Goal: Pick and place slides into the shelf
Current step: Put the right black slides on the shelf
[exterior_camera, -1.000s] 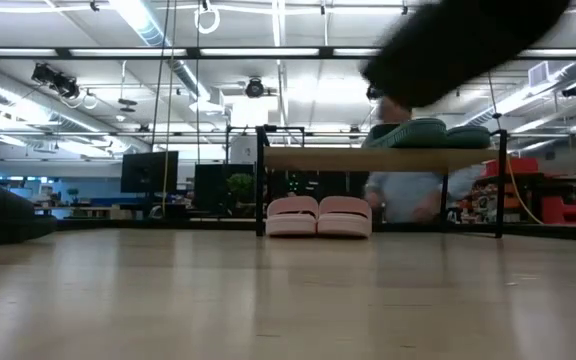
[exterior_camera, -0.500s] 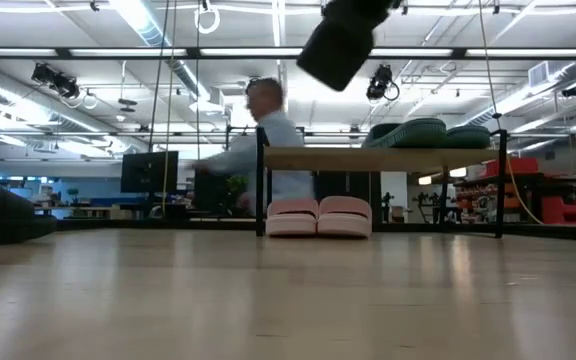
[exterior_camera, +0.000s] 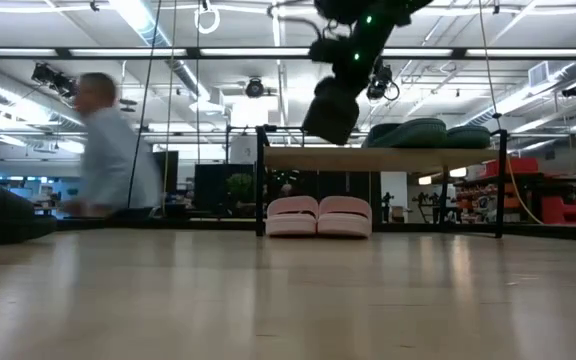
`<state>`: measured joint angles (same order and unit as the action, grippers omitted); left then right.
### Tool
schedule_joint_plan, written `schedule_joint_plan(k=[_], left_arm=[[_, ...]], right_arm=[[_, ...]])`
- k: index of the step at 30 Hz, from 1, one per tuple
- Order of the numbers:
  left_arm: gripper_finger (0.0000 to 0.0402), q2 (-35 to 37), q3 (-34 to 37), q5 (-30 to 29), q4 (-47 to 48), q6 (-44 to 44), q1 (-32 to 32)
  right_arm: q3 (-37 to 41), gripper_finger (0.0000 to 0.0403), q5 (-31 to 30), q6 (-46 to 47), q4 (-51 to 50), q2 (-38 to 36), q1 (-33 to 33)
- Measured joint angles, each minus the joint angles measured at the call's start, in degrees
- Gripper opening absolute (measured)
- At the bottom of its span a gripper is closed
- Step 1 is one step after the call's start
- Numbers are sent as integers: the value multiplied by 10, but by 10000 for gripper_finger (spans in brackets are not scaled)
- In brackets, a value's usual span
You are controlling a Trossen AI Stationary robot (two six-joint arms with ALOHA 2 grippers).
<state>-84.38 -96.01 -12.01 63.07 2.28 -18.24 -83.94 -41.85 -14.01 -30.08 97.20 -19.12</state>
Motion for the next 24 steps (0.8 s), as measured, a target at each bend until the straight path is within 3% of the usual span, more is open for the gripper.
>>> schedule_joint_plan(k=[5, 13, 18, 24], left_arm=[[6, 0, 0, 0, 0, 0, 0], [22, 0, 0, 0, 0, 1, 0], [16, 0, 0, 0, 0, 22, 0], [6, 0, 0, 0, 0, 34, 0]], right_arm=[[0, 9, -58, -2, -15, 33, -17], [-1, 10, -84, 5, -103, 27, -30], [-1, 13, -80, 4, -118, 18, -34], [-2, 49, -14, -2, -131, 19, -46]])
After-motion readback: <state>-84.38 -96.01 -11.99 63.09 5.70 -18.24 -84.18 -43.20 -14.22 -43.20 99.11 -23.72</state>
